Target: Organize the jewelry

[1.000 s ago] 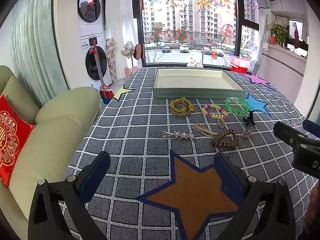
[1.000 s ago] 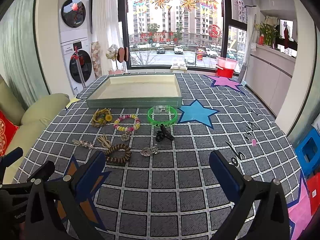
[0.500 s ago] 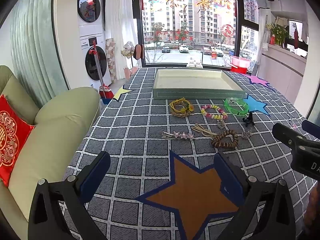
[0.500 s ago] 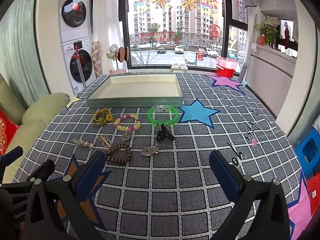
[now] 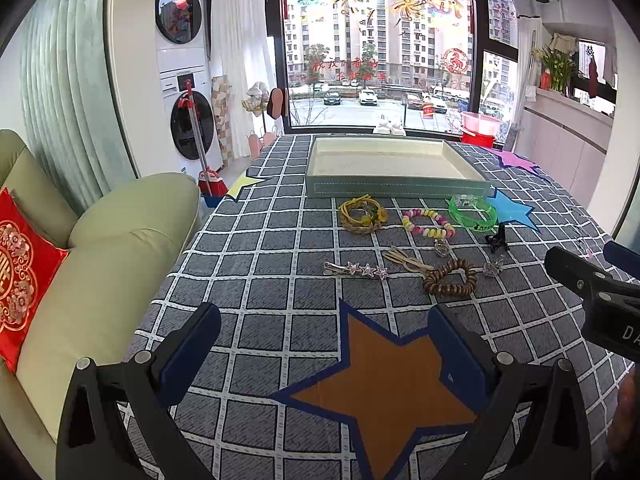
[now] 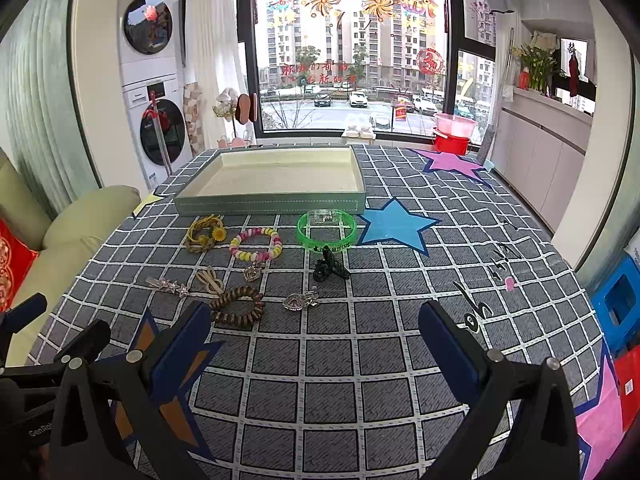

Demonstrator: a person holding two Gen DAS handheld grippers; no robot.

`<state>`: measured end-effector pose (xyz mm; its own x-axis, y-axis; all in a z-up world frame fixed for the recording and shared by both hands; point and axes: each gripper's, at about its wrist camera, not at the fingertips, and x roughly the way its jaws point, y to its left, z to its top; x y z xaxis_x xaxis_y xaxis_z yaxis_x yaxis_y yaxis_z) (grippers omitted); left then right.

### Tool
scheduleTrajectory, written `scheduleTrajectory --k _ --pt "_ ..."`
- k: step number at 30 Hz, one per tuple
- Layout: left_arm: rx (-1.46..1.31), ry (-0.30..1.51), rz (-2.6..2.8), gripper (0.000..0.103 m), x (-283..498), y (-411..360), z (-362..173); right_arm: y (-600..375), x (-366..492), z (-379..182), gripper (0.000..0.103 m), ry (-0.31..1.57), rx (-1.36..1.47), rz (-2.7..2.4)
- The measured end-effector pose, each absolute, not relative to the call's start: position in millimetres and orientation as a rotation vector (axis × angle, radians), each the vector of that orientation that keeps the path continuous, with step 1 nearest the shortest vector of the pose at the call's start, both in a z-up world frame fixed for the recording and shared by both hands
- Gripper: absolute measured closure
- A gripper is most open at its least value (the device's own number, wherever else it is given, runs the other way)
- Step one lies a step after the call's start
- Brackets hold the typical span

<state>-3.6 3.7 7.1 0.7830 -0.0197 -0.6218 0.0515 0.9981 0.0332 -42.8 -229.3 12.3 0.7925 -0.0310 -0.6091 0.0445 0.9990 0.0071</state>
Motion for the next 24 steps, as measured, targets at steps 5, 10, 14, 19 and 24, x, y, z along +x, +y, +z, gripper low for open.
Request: scheduleTrajectory --k 5,10,14,19,24 --pt "0.050 0.670 -0.039 0.000 -3.6 4.3 6.6 -229.1 -42.8 12.2 0.000 0.655 0.022 -0.041" --pt "0.050 0.670 -0.038 0.000 -3.6 4.3 6.6 -228.7 -42.8 12.4 0.000 0.656 0.022 -0.040" --pt "0.050 0.673 -0.041 0.000 -3.6 4.0 6.6 -229.0 -42.5 11.6 0.000 0.656 0.022 -0.040" --pt "0.051 0.673 -0.042 0.000 -3.8 3.8 6.4 -229.1 -43.0 10.4 0.000 0.656 0.023 -0.039" --pt "0.050 0.673 -0.043 0.000 -3.8 3.1 6.7 -228.0 -42.9 10.2 0.000 0.657 0.024 -0.038"
